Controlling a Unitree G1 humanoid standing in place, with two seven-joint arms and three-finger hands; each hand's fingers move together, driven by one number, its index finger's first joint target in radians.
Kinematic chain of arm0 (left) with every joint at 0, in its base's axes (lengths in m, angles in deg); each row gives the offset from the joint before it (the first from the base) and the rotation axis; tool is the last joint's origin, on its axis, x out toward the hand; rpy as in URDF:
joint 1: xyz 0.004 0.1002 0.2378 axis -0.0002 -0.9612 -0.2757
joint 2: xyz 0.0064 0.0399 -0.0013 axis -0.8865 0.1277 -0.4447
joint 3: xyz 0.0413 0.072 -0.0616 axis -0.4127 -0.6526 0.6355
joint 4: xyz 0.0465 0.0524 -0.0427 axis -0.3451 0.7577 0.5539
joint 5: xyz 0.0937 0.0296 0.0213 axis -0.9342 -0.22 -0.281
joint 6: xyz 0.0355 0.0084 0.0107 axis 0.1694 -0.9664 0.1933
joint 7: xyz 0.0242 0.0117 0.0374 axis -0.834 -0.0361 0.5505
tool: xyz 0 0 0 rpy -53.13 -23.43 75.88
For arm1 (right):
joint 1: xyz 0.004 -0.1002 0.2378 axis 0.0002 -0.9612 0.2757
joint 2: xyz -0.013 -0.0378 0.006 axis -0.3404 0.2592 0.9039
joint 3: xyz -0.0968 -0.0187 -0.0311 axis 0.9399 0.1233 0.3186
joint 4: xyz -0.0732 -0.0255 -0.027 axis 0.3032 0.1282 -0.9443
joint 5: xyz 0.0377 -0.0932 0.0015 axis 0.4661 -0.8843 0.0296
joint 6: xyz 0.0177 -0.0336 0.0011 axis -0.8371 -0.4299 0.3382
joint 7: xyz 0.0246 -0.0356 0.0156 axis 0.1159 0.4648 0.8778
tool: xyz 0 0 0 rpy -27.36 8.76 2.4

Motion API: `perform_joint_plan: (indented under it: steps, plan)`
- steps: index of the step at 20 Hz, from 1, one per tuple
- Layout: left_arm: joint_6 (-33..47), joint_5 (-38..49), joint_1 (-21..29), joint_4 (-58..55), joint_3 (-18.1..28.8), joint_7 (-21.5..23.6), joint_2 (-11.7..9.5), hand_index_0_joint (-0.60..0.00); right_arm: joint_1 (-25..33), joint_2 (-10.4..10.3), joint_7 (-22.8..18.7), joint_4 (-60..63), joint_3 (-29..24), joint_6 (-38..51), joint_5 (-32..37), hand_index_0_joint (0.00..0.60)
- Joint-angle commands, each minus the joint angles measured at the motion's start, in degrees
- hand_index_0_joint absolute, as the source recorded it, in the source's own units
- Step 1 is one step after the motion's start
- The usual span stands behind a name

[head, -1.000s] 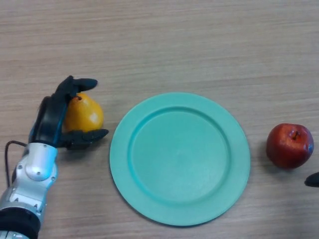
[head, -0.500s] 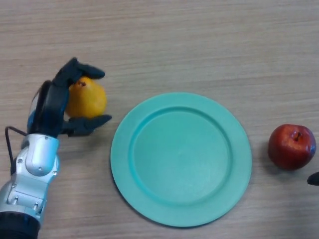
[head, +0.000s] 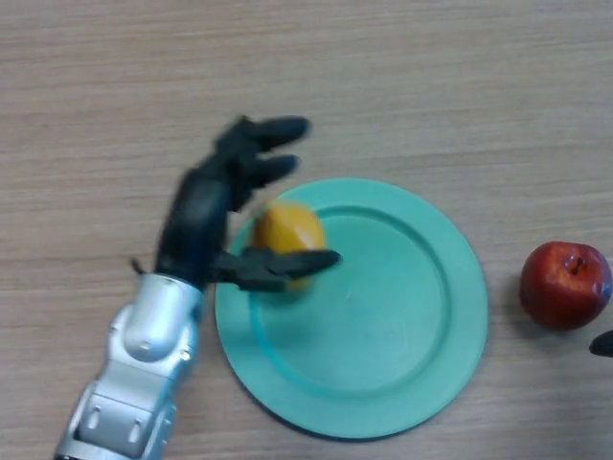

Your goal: Pick up the yellow pear and place it on the plate

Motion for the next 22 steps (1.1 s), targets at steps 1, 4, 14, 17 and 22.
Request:
perform_joint_plan:
  steps: [1,4,14,17,22]
  plan:
    - [3.1,-0.1,1.6,-1.7,-6.2,3.8,-0.3,-0.6,0.9,1.5,-2.7,-3.4,-3.4,6.4,0.5,0.0]
    - [5.1,-0.8,3.0,0.9,-11.4,5.4,-0.3,-0.6,0.2,1.2,-2.5,-3.7,-4.2,7.4,0.4,0.0]
    - [1.1,-8.6,2.2,0.4,-11.1,3.4,-0.3,-0.6,-0.9,0.2,-1.8,-6.1,-6.0,6.2,0.0,0.0]
    - [-0.1,-11.9,1.7,-1.2,-9.2,2.1,-0.3,-0.6,-1.0,-0.1,-1.8,-6.2,-5.4,6.7,-0.4,0.0]
    - [4.8,-11.4,1.6,-5.2,-3.0,6.1,-0.3,-0.6,-1.0,-0.1,-1.6,-7.0,-4.9,5.2,0.0,0.0]
